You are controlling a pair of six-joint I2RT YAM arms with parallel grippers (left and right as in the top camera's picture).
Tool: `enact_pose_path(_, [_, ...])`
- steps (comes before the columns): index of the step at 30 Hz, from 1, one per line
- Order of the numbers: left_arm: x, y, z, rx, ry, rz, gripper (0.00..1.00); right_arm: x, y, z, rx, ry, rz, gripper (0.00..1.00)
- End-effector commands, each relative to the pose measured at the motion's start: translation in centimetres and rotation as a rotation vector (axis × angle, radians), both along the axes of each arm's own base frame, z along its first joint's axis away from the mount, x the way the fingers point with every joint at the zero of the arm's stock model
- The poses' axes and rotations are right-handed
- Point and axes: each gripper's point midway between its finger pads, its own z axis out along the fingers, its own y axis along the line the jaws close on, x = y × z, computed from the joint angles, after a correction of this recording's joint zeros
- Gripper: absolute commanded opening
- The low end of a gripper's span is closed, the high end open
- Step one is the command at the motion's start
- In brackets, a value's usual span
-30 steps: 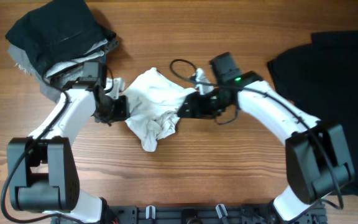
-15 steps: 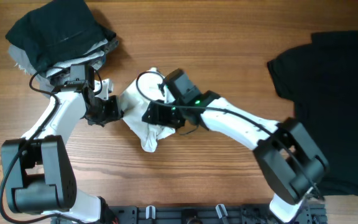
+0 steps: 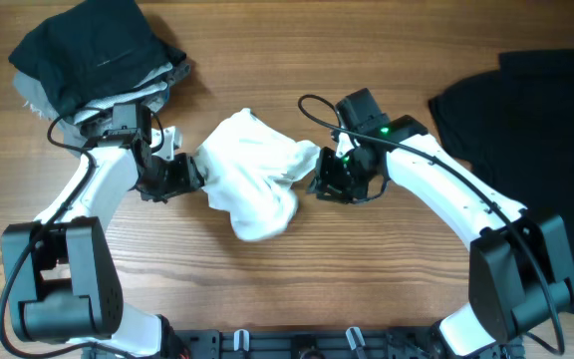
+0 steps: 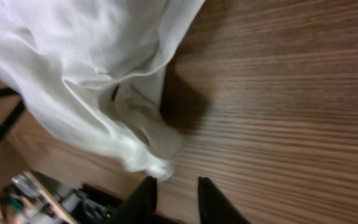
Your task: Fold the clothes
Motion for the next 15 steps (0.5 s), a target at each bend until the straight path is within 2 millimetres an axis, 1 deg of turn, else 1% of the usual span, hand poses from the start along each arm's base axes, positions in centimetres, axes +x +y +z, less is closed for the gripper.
enact_pose_path(1, [-0.5, 0.1, 1.5, -0.015, 0.025, 0.007, 0.71, -0.3, -0.7, 0.0, -0.021, -0.035, 0.081, 0.31])
enact_pose_path(2, [-0.3, 0.3, 2.5, -0.014, 0.020, 0.010, 0.73, -0.2, -0.5, 0.0, -0.010, -0.053, 0.099, 0.40])
enact_pose_path(4, [0.6, 0.7, 4.4, -0.011, -0.028, 0.017, 0.75, 1.1, 1.0, 0.9, 0.076, -0.144, 0.153, 0.53])
enact_pose_path(5, [1.2, 0.7, 5.0, -0.007, -0.063, 0.017, 0.77, 2.3, 1.7, 1.3, 0.106, -0.203, 0.157, 0.56])
enact_pose_path(6, [1.6, 0.8, 5.2, -0.006, -0.085, 0.016, 0.76, 3.8, 2.3, 1.8, 0.128, -0.272, 0.151, 0.58])
enact_pose_path(7, [2.0, 0.8, 5.3, -0.004, -0.105, 0.016, 0.76, 5.5, 2.7, 2.0, 0.133, -0.333, 0.125, 0.69])
enact_pose_path(8, [2.3, 0.8, 5.3, -0.002, -0.114, 0.014, 0.77, 6.1, 2.7, 1.9, 0.123, -0.351, 0.104, 0.75])
enact_pose_path(9, [2.6, 0.8, 5.3, 0.000, -0.133, 0.004, 0.78, 7.2, 2.5, 1.4, 0.094, -0.365, 0.054, 0.77])
enact_pose_path(10, [2.9, 0.8, 5.1, 0.004, -0.150, -0.013, 0.78, 7.9, 2.2, 0.5, 0.068, -0.361, 0.018, 0.78])
enact_pose_path(11, [3.2, 0.7, 4.8, 0.006, -0.165, -0.019, 0.81, 8.4, 2.1, -0.6, 0.048, -0.339, -0.028, 0.80])
enact_pose_path(13, [3.2, 0.0, 4.0, -0.026, -0.170, -0.029, 0.82, 8.9, 2.5, -2.3, 0.056, -0.291, -0.078, 0.82])
enact_pose_path(14, [3.2, -1.0, 3.4, -0.073, -0.172, -0.047, 0.82, 9.1, 3.1, -3.4, 0.084, -0.269, -0.083, 0.82])
enact_pose_path(15, [3.3, -2.1, 2.8, -0.112, -0.179, -0.066, 0.82, 9.2, 3.9, -3.9, 0.122, -0.257, -0.071, 0.75])
